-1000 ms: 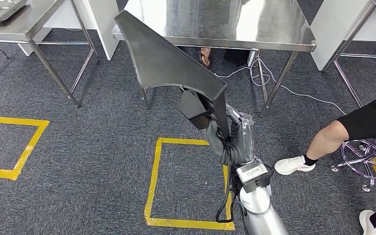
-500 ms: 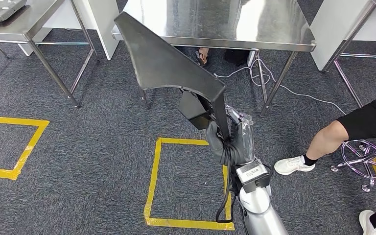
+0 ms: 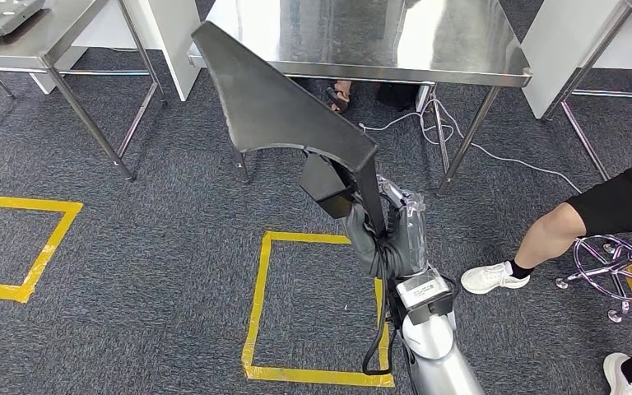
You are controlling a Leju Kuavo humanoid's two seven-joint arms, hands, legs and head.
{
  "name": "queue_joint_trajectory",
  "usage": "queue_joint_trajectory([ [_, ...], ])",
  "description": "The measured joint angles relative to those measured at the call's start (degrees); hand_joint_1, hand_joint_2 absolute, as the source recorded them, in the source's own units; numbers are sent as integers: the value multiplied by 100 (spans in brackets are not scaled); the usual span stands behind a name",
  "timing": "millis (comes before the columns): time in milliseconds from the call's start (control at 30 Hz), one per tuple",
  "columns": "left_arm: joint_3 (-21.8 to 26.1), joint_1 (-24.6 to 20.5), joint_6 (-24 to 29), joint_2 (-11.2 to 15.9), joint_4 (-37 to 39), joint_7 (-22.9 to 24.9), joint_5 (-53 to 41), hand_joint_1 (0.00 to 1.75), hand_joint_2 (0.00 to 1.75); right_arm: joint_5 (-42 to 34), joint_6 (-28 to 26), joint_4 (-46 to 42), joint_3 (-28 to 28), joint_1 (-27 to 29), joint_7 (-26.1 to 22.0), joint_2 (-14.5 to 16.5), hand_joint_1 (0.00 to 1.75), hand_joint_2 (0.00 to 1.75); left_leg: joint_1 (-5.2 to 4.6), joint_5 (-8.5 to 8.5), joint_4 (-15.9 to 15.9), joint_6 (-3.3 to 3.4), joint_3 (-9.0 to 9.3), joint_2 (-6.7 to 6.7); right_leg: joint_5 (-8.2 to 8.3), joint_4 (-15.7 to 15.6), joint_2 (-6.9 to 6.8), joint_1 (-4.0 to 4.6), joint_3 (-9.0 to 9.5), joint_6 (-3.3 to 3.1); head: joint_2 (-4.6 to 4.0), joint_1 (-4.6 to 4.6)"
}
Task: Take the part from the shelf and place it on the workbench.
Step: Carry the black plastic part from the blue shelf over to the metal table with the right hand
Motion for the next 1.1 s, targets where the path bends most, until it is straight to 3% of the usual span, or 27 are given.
queue_joint_trajectory([
  [567,0,-8,-15,4,0,-8,0,0,175,0,-64,4,0,5,0,-2,175,175,-15,-6,9,8,-5,-4,3,-4,0,-43,1,5,-1,-1],
  [767,0,-16,-15,16,0,-7,-1,0,175,0,-83,4,0,35,0,-2,175,175,-26,-27,46,54,-19,-2,13,-18,6,-98,4,45,0,-2],
  [833,0,-30,-15,19,0,-8,-1,0,175,1,-84,2,0,37,-1,-3,175,175,-3,6,-6,110,6,27,14,-23,-9,-84,1,87,-1,-2],
  [900,0,-39,-16,20,0,-10,-2,0,175,4,-86,0,1,34,-5,-5,175,175,35,59,-91,186,45,79,-132,232,-140,-47,-126,63,0,9],
  [1000,0,-35,-16,20,0,-11,-2,0,175,9,-87,1,1,42,-8,-14,175,175,47,74,-118,219,52,142,-539,1101,-299,-32,-547,-27,0,25],
  [1067,1,-33,-16,21,0,-11,-2,0,175,9,-87,3,0,69,-7,-31,175,175,46,72,-115,216,43,178,-682,1556,-314,-35,-760,-15,0,24],
  [1100,1,-33,-16,22,0,-11,-2,0,175,10,-87,4,0,82,-7,-40,175,175,47,69,-112,211,41,194,-672,1595,-321,-37,-766,16,0,25],
])
